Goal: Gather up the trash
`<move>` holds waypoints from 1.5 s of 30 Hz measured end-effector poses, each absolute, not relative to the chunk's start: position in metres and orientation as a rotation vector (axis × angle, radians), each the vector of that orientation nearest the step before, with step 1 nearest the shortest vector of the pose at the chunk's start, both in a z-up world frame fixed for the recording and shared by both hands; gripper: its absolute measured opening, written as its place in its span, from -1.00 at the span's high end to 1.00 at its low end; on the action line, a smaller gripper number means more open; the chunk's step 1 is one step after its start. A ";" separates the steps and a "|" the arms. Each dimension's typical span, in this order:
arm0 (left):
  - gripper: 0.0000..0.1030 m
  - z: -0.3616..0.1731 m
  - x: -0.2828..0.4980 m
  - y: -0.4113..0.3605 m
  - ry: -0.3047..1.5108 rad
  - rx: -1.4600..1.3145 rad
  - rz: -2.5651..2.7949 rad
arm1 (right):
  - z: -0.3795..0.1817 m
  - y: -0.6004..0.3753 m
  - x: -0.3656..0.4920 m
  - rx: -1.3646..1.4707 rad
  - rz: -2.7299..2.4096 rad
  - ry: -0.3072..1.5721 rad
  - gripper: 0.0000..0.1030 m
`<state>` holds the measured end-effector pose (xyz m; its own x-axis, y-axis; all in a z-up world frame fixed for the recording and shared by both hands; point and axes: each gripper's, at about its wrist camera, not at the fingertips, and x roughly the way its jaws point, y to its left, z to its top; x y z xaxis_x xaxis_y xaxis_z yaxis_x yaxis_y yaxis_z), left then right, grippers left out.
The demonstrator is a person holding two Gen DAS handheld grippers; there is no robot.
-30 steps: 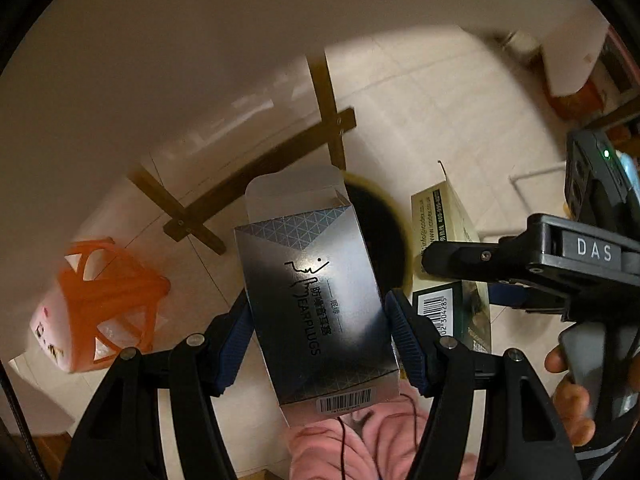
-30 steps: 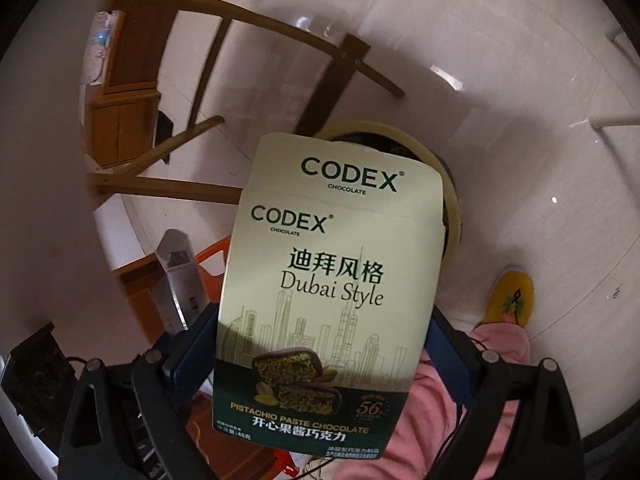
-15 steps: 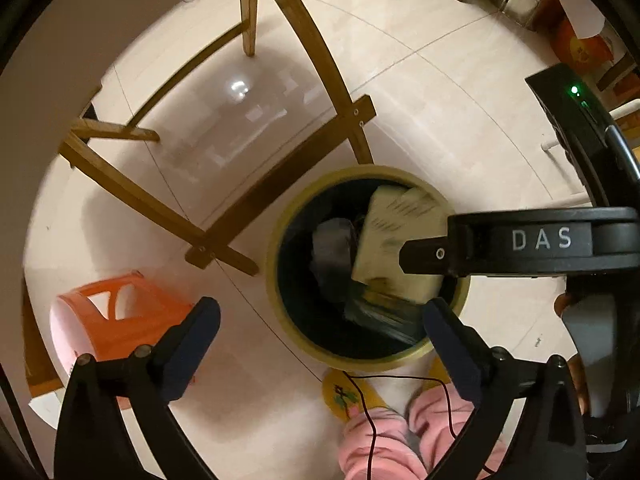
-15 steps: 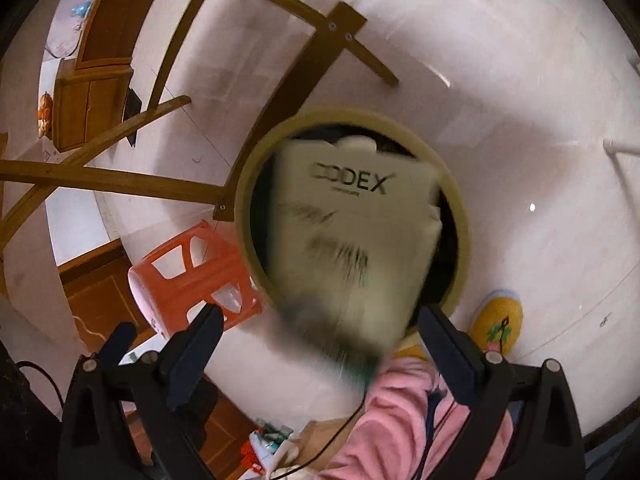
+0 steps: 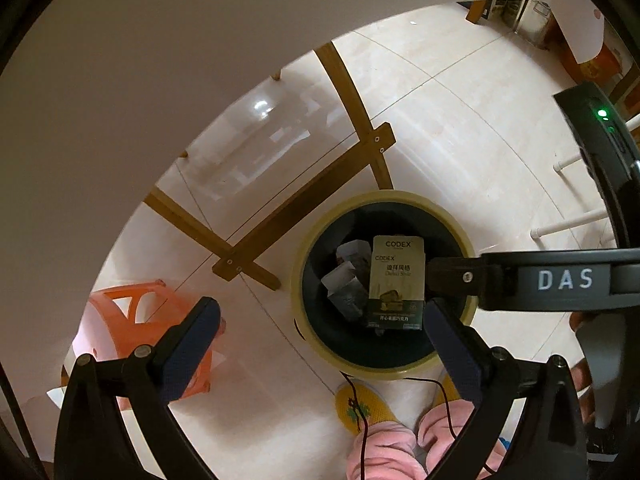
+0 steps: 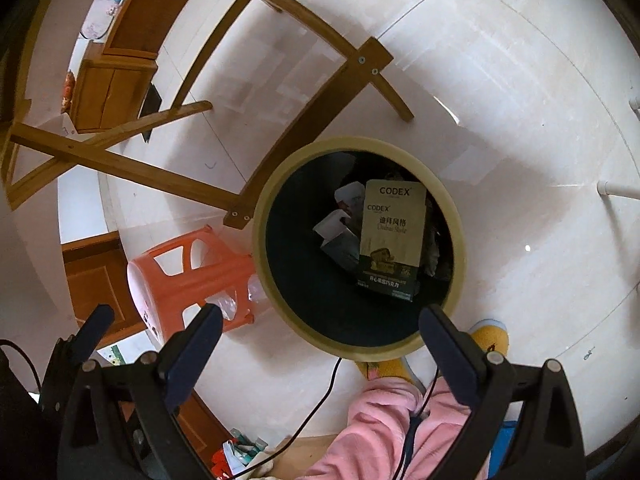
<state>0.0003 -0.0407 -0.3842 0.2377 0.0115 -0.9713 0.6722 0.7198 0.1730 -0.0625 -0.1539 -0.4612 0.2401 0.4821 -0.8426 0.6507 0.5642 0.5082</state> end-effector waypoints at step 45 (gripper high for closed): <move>-0.96 -0.043 -0.054 0.005 1.124 0.310 -0.476 | -0.099 -0.157 -0.140 0.762 -0.055 1.060 -0.93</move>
